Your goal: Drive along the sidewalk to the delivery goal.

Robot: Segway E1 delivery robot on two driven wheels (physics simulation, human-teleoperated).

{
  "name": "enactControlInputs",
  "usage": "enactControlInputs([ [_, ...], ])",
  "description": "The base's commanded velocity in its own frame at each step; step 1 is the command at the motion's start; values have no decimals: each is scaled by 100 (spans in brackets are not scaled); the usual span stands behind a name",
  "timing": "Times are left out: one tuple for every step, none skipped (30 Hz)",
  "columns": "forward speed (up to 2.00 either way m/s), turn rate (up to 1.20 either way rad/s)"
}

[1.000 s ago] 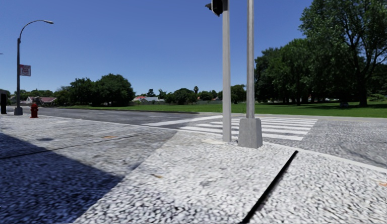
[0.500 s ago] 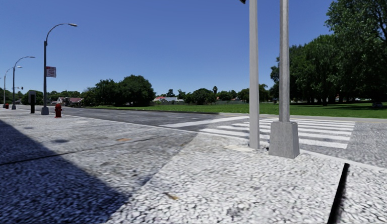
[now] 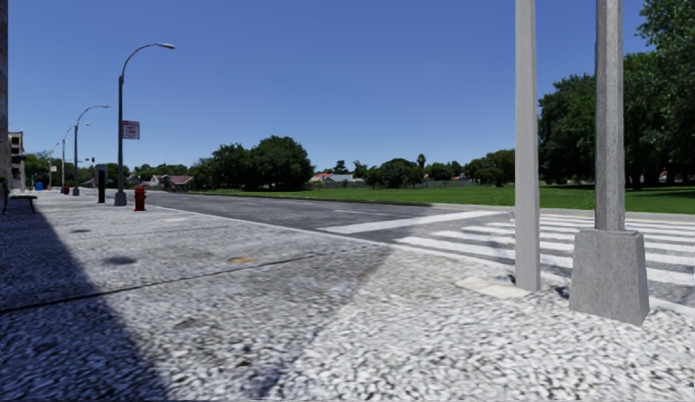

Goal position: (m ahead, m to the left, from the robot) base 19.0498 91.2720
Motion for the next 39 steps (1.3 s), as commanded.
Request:
enactControlInputs([
  [147, 46],
  [158, 47],
  [158, 47],
  [163, 47],
  [165, 47],
  [165, 47],
  [165, 47],
  [176, 47],
  [200, 47],
  [200, 47],
  [200, 47],
  [200, 47],
  [200, 47],
  [200, 47],
  [200, 47],
  [200, 47],
  [200, 47],
  [200, 47],
  [200, 47],
  [200, 47],
  [200, 47],
  [200, 47],
  [200, 47],
  [200, 47],
  [200, 47],
  [200, 47],
  [200, 47],
  [200, 47],
  [200, 47],
  [200, 47],
  [200, 47],
  [200, 47],
  [200, 47],
  [200, 47],
  [200, 50],
  [200, 55],
  [200, 55],
  [200, 57],
  [200, 57],
])
